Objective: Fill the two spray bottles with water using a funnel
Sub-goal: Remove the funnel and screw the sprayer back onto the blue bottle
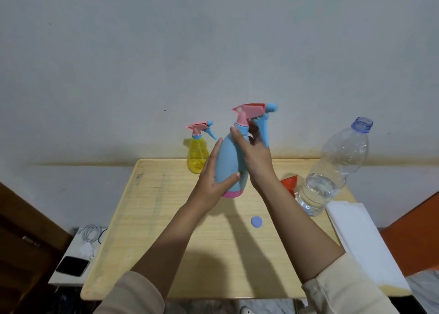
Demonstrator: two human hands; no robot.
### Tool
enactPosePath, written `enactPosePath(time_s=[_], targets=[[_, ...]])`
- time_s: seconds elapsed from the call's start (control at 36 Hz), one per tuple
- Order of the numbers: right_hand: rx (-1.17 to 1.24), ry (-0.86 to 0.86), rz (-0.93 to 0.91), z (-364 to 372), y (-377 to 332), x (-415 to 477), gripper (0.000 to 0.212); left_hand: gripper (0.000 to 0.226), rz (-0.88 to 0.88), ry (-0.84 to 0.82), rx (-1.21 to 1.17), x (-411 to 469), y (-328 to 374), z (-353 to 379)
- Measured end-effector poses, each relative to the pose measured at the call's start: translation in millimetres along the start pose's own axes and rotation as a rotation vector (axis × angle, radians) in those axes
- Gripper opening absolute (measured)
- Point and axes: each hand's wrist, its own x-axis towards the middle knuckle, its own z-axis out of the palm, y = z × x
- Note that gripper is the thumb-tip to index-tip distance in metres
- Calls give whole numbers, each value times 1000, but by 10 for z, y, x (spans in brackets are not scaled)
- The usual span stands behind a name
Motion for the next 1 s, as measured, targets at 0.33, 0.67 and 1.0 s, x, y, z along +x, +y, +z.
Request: enactPosePath(time_s=[0.33,0.67,1.0], targets=[[115,9,64,-33,51,-77,22,76,10,41,-44,-42,26,19],[18,5,49,-52,-36,-68,22,78,23,34,-9,-56,37,25],[-83,188,25,-54,22,-58,28,77,19,60,188,-124,35,69]])
